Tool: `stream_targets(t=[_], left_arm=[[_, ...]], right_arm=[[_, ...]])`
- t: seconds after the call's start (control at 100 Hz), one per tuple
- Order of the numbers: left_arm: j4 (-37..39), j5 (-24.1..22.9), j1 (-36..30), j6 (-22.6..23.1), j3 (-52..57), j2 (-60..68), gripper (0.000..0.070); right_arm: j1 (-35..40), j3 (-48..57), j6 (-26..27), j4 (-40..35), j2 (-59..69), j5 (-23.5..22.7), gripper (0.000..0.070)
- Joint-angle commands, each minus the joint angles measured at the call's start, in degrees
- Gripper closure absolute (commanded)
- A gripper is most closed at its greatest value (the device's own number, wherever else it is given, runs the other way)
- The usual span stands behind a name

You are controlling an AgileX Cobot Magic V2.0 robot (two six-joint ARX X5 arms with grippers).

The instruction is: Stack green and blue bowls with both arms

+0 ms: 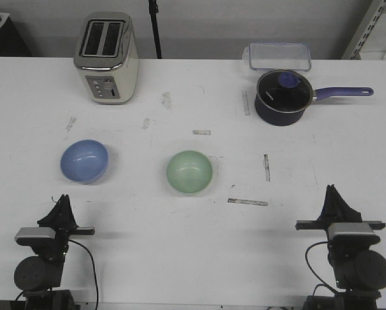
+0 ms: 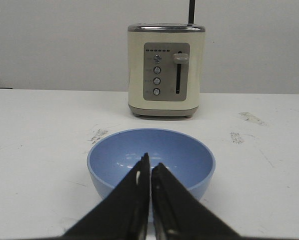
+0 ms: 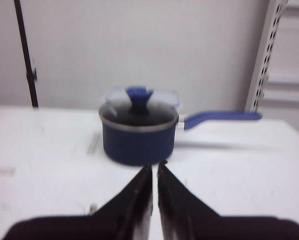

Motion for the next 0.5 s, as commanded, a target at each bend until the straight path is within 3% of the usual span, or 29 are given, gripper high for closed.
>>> stream_targets(t=[0.0,0.13,0.49], left_arm=[[0.61,0.09,0.02,-0.31,-1.27,-0.11,0.0699],[0.61,0.09,0.02,-0.31,-1.27,-0.11,0.0699],[0.61,0.09,0.02,-0.31,-1.27,-0.11,0.0699]], right_arm=[[-0.11,0.31,3.19,-0.15,-2.38,1.49,0.0687],[-0.13,0.31,4.31,-1.97,-6.05,4.09,0.0686],[-0.11,0.33,4.28,-2.69,-6.93,3.87,0.0686]])
